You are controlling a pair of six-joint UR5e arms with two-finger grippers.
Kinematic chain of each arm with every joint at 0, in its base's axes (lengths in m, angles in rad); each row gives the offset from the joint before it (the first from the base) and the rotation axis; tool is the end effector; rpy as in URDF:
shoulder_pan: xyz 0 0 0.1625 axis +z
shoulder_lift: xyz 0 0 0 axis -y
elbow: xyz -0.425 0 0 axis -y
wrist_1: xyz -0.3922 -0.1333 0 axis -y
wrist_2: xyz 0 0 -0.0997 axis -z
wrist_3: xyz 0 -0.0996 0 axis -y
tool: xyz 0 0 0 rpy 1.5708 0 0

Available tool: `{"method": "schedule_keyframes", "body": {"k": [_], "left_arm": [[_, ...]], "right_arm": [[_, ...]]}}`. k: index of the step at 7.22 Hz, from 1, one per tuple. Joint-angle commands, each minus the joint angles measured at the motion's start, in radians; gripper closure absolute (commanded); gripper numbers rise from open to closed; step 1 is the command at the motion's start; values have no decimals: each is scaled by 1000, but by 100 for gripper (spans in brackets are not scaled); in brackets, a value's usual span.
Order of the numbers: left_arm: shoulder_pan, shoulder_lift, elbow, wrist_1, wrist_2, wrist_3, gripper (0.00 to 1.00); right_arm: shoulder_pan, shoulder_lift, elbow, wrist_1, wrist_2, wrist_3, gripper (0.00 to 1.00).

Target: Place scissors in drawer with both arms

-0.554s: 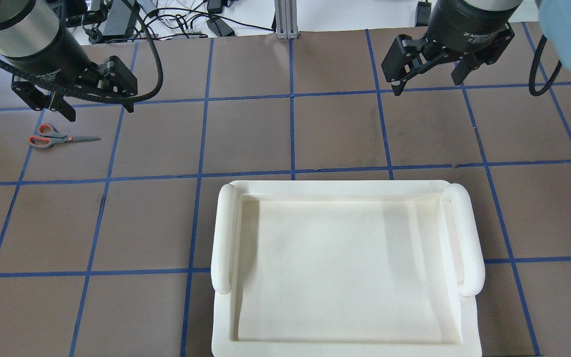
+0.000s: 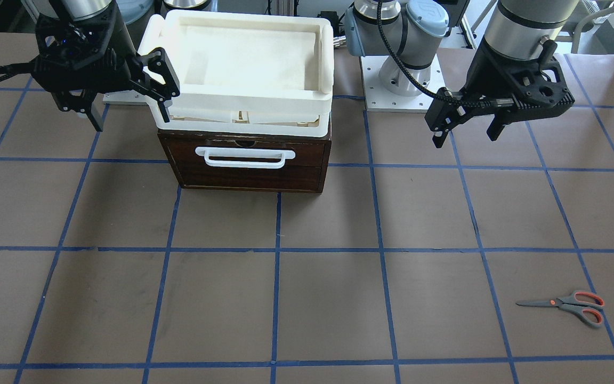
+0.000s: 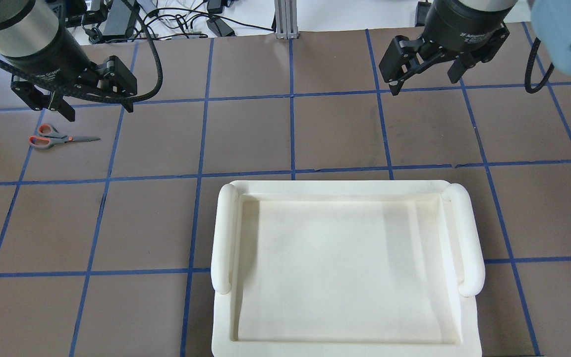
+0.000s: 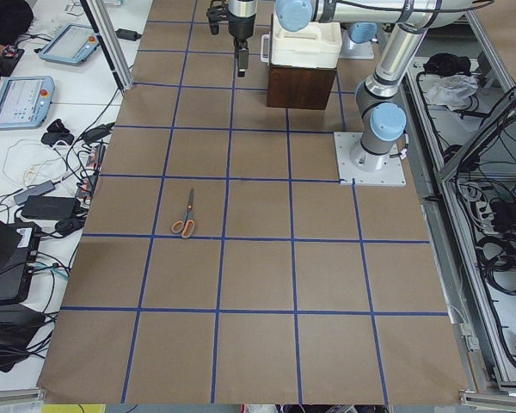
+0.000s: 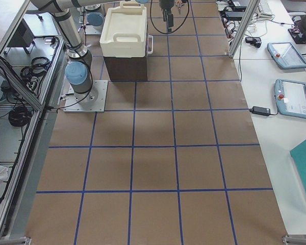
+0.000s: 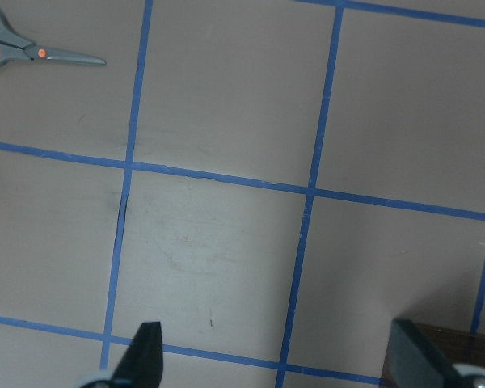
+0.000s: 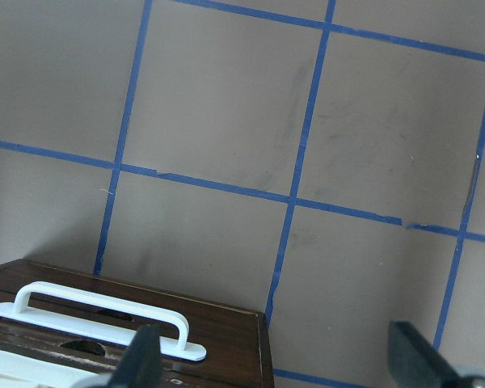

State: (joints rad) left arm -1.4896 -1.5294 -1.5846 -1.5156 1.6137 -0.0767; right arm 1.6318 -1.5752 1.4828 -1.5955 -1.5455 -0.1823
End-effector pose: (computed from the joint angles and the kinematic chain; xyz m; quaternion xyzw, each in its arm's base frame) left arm -0.0895 -0.4909 0.5070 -0.0797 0.9957 -0.0413 0.0215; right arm 0.1660 -0.4901 0.5364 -0.1219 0.9907 -0.0592 0.0091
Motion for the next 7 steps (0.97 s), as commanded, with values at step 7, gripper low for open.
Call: {"method": "schedule_keyframes", "body": {"k": [7], "left_arm": [[0, 0, 0, -1, -1, 0, 0]], "right_arm": [[134, 237, 95, -198, 153, -618, 0]]}}
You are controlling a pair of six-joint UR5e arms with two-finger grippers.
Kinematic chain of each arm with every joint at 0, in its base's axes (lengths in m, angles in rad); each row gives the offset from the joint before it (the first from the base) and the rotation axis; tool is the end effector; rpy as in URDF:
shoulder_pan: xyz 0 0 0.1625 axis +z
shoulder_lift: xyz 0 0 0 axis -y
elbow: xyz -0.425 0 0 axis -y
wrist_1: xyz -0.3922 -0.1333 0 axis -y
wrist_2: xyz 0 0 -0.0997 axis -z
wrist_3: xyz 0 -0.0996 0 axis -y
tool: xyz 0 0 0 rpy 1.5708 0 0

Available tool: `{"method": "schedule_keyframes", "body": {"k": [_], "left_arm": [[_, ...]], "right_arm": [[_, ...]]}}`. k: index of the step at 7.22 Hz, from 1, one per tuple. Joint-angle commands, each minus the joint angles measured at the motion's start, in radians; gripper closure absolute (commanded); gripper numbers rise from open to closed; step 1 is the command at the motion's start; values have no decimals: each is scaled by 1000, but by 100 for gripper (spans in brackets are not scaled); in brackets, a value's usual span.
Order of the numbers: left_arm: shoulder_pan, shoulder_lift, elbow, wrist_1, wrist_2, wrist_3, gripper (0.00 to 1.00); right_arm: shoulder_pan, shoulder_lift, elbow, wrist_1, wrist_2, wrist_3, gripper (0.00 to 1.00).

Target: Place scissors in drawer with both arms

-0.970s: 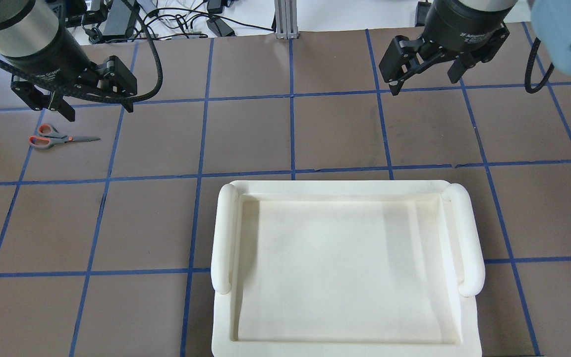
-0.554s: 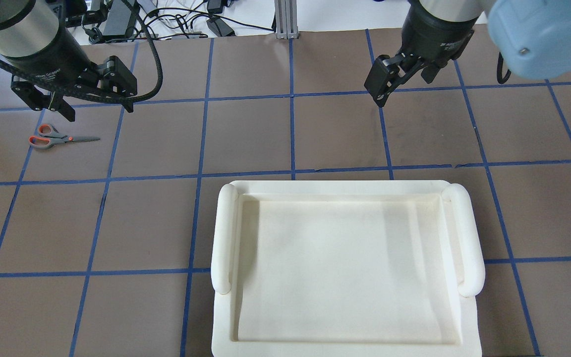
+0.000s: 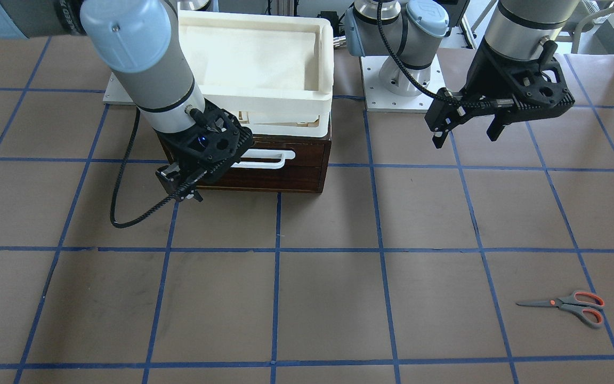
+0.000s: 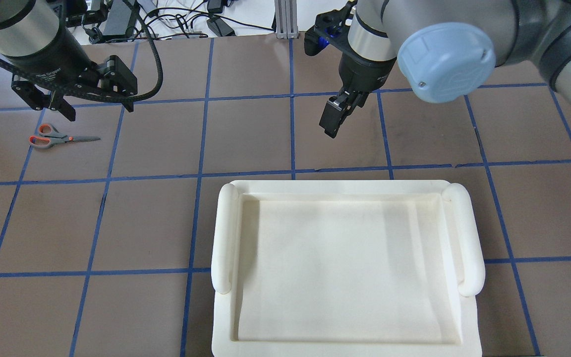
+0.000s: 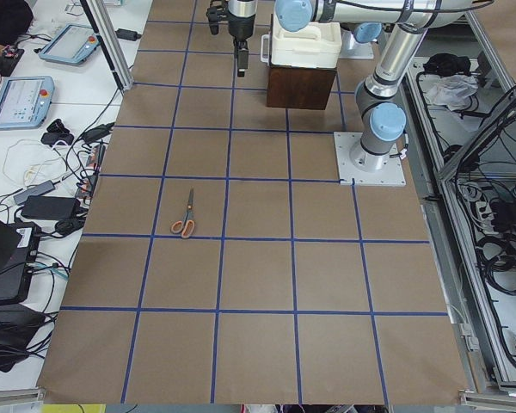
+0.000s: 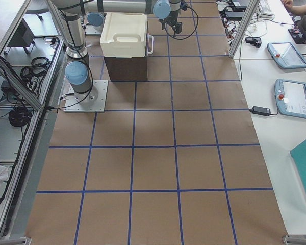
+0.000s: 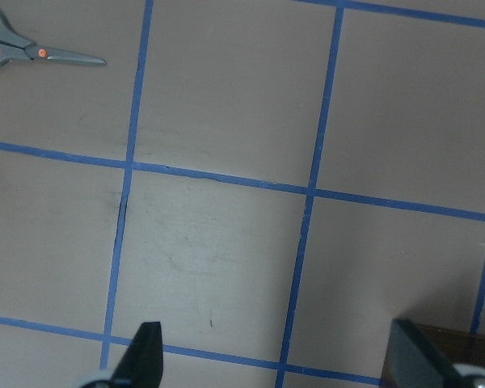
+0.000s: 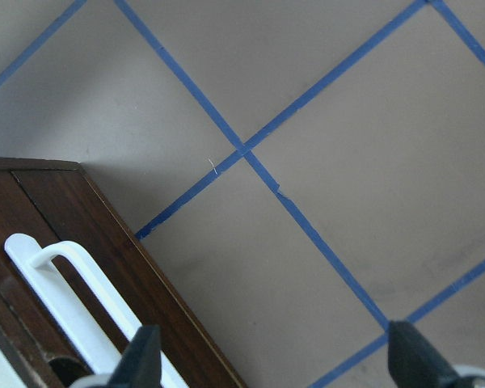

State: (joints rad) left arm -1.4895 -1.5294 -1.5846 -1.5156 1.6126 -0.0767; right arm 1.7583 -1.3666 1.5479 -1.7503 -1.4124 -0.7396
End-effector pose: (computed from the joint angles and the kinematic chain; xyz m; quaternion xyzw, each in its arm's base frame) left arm -0.0896 -0.4909 0.5070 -0.0797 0.9957 -0.0413 0.0210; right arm 0.2529 -0.5337 0.4094 -0.4457 0.8917 -0.0207 0.0764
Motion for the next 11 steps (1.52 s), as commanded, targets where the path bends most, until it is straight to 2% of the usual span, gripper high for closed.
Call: {"method": "schedule_keyframes", "body": {"k": [1, 3, 5, 6, 11], "left_arm": [[0, -3, 0, 0, 0, 0, 0], [5, 0, -2, -6, 1, 2, 0], [15, 2, -2, -5, -2, 3, 0], [15, 2, -2, -6, -2, 21, 0], [15, 2, -2, -6, -2, 32, 0]], "right_arm": [[39, 38, 69, -34, 15, -70, 0], [52, 34, 80, -19, -29, -193, 0], [52, 43, 87, -20, -33, -249, 0], [50, 44, 121, -47, -51, -344, 0], [44, 63, 132, 0, -42, -371, 0]]}}
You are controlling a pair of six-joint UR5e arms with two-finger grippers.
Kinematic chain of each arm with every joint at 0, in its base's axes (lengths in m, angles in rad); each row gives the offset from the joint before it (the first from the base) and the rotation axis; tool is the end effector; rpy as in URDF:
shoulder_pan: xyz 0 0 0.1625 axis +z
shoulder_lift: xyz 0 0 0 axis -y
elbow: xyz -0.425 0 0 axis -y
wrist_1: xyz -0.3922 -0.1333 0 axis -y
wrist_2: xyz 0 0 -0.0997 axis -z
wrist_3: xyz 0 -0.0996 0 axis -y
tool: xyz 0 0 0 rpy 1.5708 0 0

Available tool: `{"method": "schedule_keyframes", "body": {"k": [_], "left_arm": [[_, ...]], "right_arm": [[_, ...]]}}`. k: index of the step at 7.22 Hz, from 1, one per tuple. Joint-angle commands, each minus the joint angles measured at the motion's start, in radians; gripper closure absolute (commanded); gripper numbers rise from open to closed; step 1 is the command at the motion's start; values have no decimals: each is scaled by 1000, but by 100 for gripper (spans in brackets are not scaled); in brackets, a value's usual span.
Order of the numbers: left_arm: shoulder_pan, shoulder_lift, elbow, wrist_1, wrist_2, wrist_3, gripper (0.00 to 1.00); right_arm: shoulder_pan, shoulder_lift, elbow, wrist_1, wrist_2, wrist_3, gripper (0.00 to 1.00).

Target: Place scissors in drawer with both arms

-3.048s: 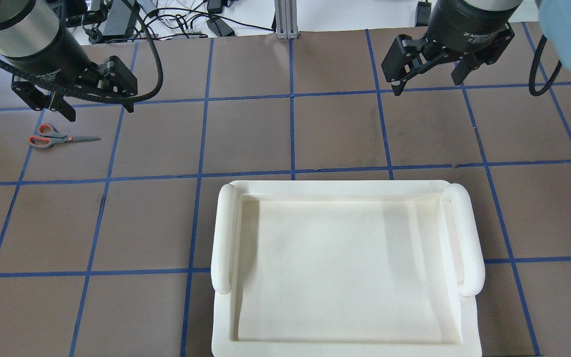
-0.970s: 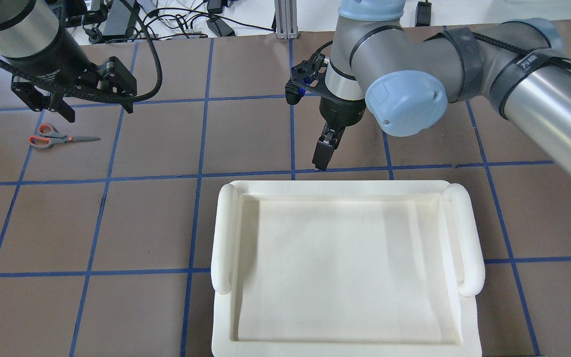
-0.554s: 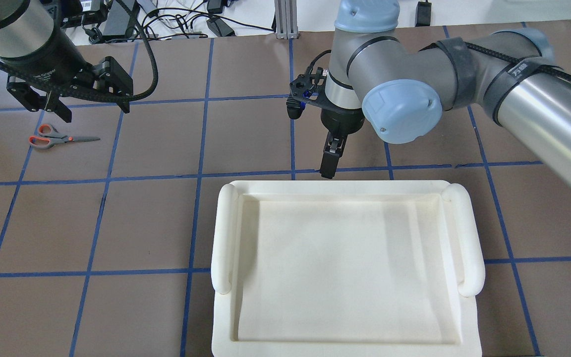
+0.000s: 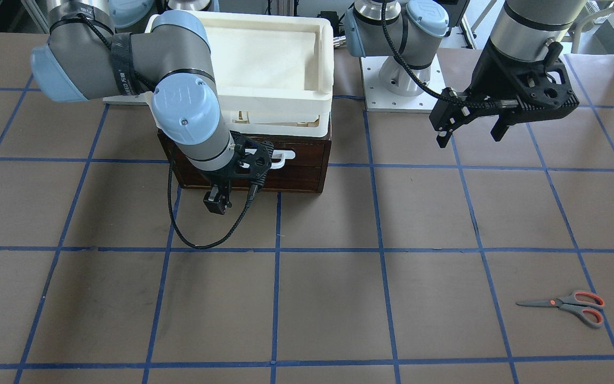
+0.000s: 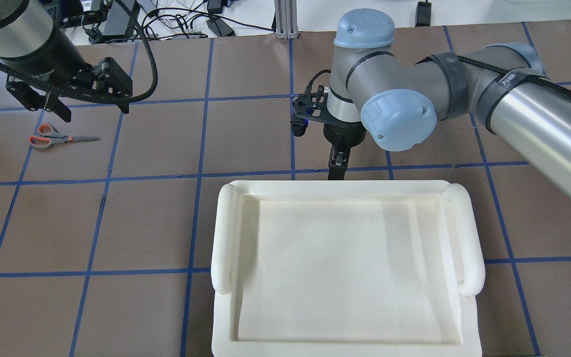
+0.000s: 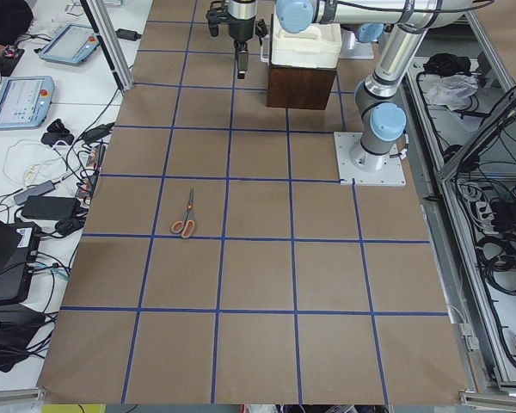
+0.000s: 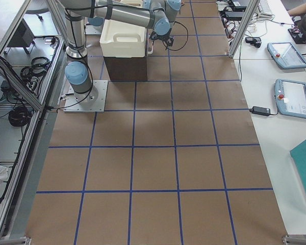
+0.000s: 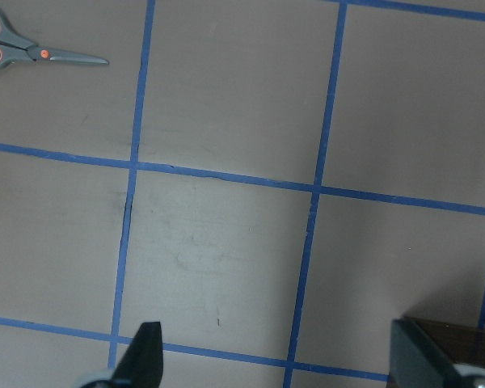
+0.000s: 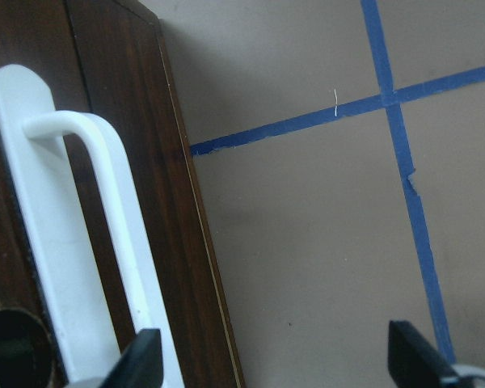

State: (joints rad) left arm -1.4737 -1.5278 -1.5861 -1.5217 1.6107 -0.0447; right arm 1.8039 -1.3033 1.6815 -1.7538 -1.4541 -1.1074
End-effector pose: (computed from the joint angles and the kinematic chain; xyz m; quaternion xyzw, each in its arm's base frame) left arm -0.0821 -0.4911 0.5064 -0.0715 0.9965 -0.0378 0.0209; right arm 0.2693 -0.5069 0.3112 -0.6127 0.7821 0.0636 0.0938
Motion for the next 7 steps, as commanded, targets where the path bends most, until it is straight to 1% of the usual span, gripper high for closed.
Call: {"method": "schedule_keyframes", "body": {"k": [1, 7], "left_arm": [[1, 0, 0, 0, 2, 0, 0], [1, 0, 0, 3, 2, 0, 0]], "right_arm": [[-2, -5, -2, 3, -2, -2, 1], [5, -10, 1, 33, -2, 9, 0]]}}
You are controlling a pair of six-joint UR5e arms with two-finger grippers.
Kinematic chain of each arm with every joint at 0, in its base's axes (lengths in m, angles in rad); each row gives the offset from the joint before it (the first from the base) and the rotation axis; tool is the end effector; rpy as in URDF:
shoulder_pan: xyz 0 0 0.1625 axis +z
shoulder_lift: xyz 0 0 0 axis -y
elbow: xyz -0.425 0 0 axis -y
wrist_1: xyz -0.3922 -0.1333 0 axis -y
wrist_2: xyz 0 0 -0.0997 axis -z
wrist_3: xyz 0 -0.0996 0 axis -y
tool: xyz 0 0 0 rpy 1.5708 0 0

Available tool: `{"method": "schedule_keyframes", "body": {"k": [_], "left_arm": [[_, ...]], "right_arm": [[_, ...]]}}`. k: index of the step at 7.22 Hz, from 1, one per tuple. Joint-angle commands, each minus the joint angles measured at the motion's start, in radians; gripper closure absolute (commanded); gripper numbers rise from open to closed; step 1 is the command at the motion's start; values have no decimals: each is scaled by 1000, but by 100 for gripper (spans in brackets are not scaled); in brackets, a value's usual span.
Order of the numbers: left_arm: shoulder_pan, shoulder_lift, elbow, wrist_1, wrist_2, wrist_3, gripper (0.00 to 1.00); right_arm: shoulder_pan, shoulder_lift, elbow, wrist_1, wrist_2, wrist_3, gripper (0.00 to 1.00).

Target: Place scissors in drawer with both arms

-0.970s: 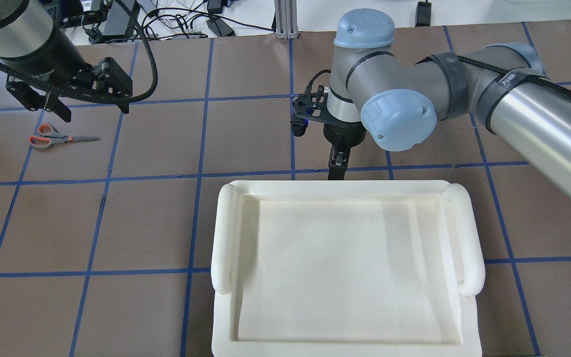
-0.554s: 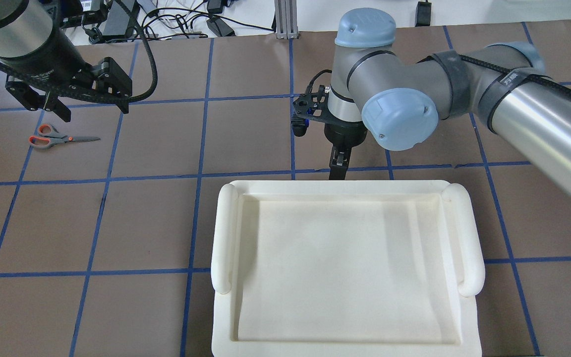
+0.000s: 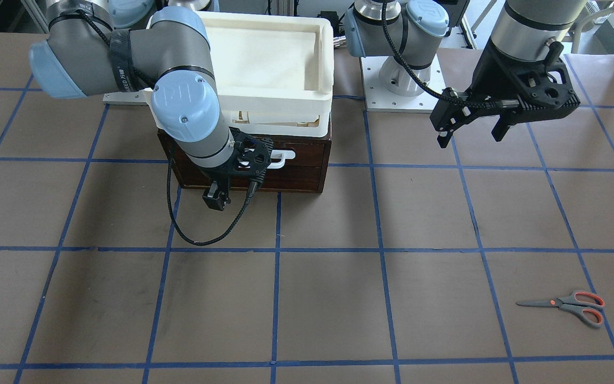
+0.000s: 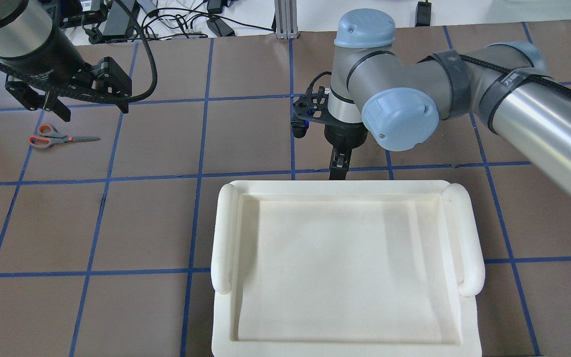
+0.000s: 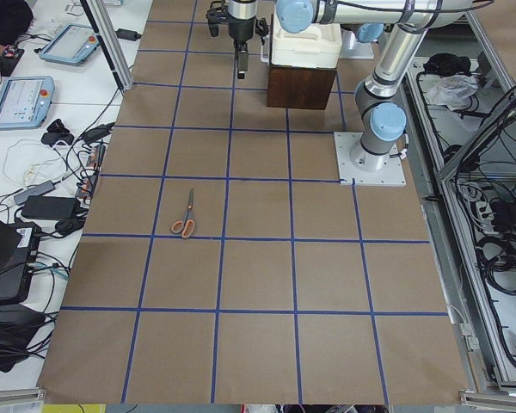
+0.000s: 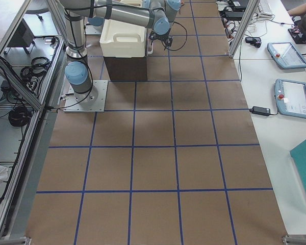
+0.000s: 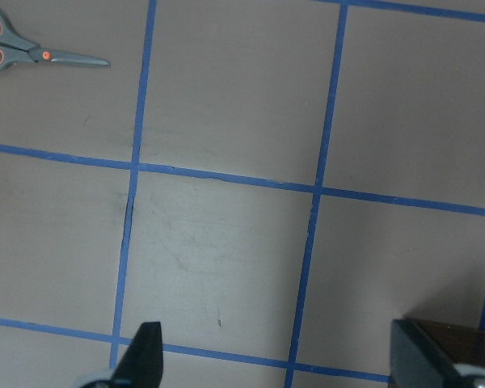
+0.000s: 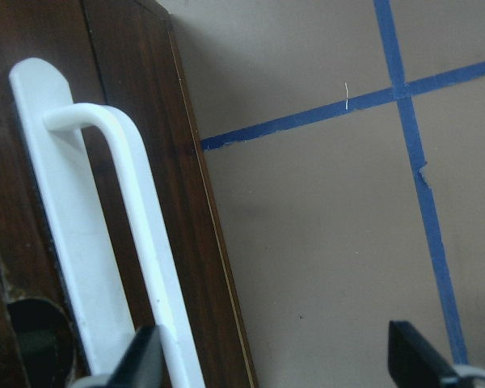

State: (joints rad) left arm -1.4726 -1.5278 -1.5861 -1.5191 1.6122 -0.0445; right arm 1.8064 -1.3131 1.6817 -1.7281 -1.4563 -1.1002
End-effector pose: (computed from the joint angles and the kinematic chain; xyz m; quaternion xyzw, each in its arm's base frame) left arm -0.0814 -0.4914 0.5067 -0.0720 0.9964 -0.0391 0.0217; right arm 0.2693 -0.5019 0.3145 -0.6101 0.7832 0.0718 0.0958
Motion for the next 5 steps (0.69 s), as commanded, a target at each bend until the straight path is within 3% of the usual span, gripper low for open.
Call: {"method": "schedule_keyframes", "body": {"k": [1, 5], "left_arm": [[0, -2, 0, 0, 0, 0, 0], [0, -2, 0, 0, 0, 0, 0]], "right_arm": [[2, -1, -3, 18, 1, 3, 0], [2, 11, 1, 12, 4, -1, 0]]}}
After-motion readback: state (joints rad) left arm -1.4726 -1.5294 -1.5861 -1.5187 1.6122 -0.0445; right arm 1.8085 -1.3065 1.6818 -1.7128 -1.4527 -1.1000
